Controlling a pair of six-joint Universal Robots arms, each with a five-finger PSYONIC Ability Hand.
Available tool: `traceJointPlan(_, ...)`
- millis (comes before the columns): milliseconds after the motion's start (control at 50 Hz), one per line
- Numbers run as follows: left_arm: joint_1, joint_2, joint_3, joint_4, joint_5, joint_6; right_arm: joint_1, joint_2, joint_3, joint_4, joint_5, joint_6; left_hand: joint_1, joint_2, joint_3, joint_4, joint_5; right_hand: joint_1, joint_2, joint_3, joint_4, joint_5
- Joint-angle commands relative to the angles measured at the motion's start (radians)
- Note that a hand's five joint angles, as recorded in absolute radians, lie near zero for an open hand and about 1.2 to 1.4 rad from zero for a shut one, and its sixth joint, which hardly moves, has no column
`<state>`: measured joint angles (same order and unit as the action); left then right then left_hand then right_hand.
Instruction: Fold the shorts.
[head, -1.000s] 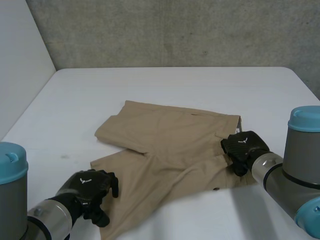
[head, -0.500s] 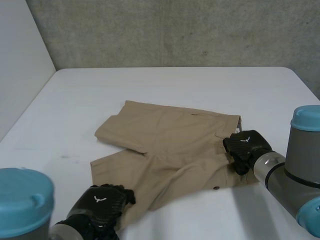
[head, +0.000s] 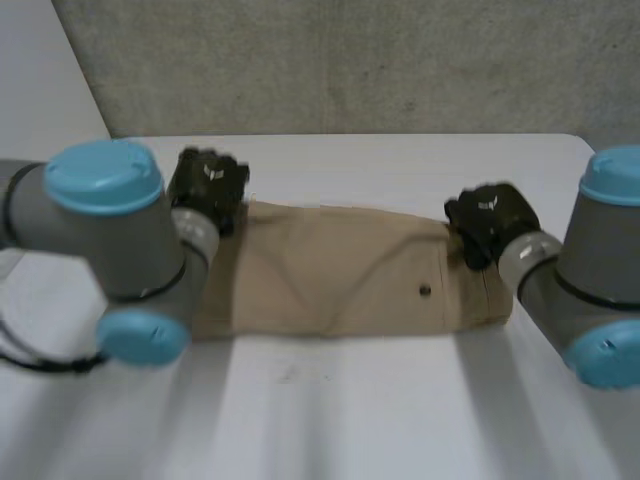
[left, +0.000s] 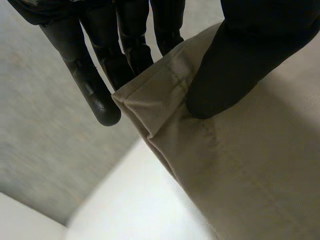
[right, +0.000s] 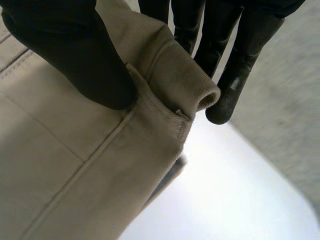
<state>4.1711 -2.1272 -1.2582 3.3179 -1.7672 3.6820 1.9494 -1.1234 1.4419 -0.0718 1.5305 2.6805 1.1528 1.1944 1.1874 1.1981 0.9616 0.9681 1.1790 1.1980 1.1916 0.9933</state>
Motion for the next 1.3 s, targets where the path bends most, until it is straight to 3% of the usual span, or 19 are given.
traceJointPlan(20, 0.037, -0.272, 0.27, 0.193, 0.075, 0.116, 0.002, 0.19, -0.191, -0.158, 0.054, -0.051, 0.243, 0.202, 0.209, 0.198, 0.26, 0.428, 0.217, 0.198, 0.205, 0.228)
traceJointPlan(120, 0.046, -0.456, 0.443, 0.216, 0.117, 0.164, 0.002, 0.312, -0.277, -0.314, 0.099, -0.149, 0.243, 0.202, 0.209, 0.198, 0.26, 0.428, 0.217, 0.198, 0.205, 0.228)
traceJointPlan(200, 0.06, -0.554, 0.546, 0.236, 0.147, 0.167, 0.006, 0.41, -0.327, -0.457, 0.08, -0.235, 0.243, 0.202, 0.209, 0.198, 0.26, 0.428, 0.217, 0.198, 0.205, 0.228)
traceJointPlan(340, 0.07, -0.643, 0.614, 0.322, 0.218, 0.167, 0.009, 0.614, -0.515, -0.475, 0.014, -0.321, 0.243, 0.202, 0.209, 0.198, 0.26, 0.428, 0.217, 0.198, 0.205, 0.228)
traceJointPlan(360, 0.072, -0.651, 0.606, 0.346, 0.229, 0.165, 0.009, 0.634, -0.537, -0.458, 0.01, -0.321, 0.243, 0.202, 0.209, 0.198, 0.26, 0.264, 0.053, 0.034, 0.04, 0.064)
traceJointPlan(380, 0.072, -0.651, 0.602, 0.357, 0.23, 0.165, 0.009, 0.651, -0.554, -0.436, 0.004, -0.321, 0.101, 0.06, 0.067, 0.056, 0.118, -0.064, -0.275, -0.294, -0.287, -0.263)
traceJointPlan(400, 0.072, -0.651, 0.596, 0.368, 0.229, 0.165, 0.009, 0.663, -0.569, -0.41, -0.007, -0.321, -0.159, -0.2, -0.193, -0.204, -0.142, -0.573, -0.784, -0.803, -0.796, -0.772)
traceJointPlan(420, 0.072, -0.651, 0.583, 0.38, 0.226, 0.165, 0.009, 0.666, -0.578, -0.378, -0.027, -0.321, -0.536, -0.578, -0.571, -0.581, -0.52, -0.794, -1.005, -1.023, -1.017, -0.993)
traceJointPlan(440, 0.072, -0.64, 0.55, 0.405, 0.224, 0.164, 0.009, 0.66, -0.578, -0.363, -0.036, -0.317, -0.978, -1.02, -1.013, -1.024, -0.962, -0.794, -1.005, -1.023, -1.017, -0.993)
traceJointPlan(460, 0.072, -0.63, 0.533, 0.416, 0.226, 0.162, 0.009, 0.646, -0.577, -0.352, -0.041, -0.308, -0.896, -0.938, -0.931, -0.941, -0.88, -0.794, -1.005, -1.023, -1.017, -0.993)
traceJointPlan(560, 0.075, -0.484, 0.402, 0.495, 0.224, 0.133, 0.006, 0.499, -0.522, -0.355, -0.046, -0.234, -0.978, -1.02, -1.013, -1.024, -0.962, -0.794, -1.005, -1.023, -1.017, -0.993)
traceJointPlan(700, 0.078, -0.237, 0.172, 0.497, 0.226, -0.061, -0.006, 0.205, -0.367, -0.32, -0.024, 0.034, -0.963, -1.004, -0.997, -1.008, -0.946, -0.794, -1.005, -1.023, -1.017, -0.993)
traceJointPlan(800, 0.087, -0.068, -0.01, 0.398, 0.232, -0.212, -0.056, 0.076, -0.25, -0.099, -0.038, 0.101, -0.936, -0.978, -0.971, -0.982, -0.92, -0.794, -1.005, -1.023, -1.017, -0.993)
traceJointPlan(920, 0.093, 0.03, -0.145, 0.155, 0.232, -0.372, -0.084, 0.074, -0.164, 0.137, -0.046, 0.121, -0.933, -0.975, -0.968, -0.979, -0.917, -0.794, -1.005, -1.023, -1.017, -0.993)
traceJointPlan(960, 0.093, 0.033, -0.159, 0.102, 0.232, -0.393, -0.095, 0.088, -0.123, 0.167, -0.067, 0.133, -0.933, -0.975, -0.968, -0.979, -0.917, -0.576, -0.787, -0.806, -0.8, -0.776)
traceJointPlan(1000, 0.093, 0.033, -0.178, 0.026, 0.229, -0.408, -0.109, 0.102, -0.094, 0.152, -0.092, 0.14, -0.933, -0.975, -0.968, -0.979, -0.917, -0.525, -0.736, -0.755, -0.749, -0.725)
traceJointPlan(1200, 0.09, 0.032, -0.237, -0.003, 0.23, -0.407, -0.132, 0.24, -0.043, 0.001, -0.139, 0.154, -0.936, -0.978, -0.971, -0.982, -0.92, -0.434, -0.645, -0.664, -0.658, -0.634)
traceJointPlan(1260, 0.09, 0.035, -0.237, -0.003, 0.23, -0.405, -0.133, 0.258, -0.049, -0.019, -0.135, 0.15, -0.936, -0.978, -0.971, -0.982, -0.92, -0.279, -0.49, -0.509, -0.502, -0.479)
traceJointPlan(1300, 0.092, 0.035, -0.237, -0.003, 0.23, -0.405, -0.135, 0.263, -0.052, -0.046, -0.127, 0.15, -0.936, -0.978, -0.971, -0.982, -0.92, -0.03, -0.241, -0.26, -0.253, -0.23)
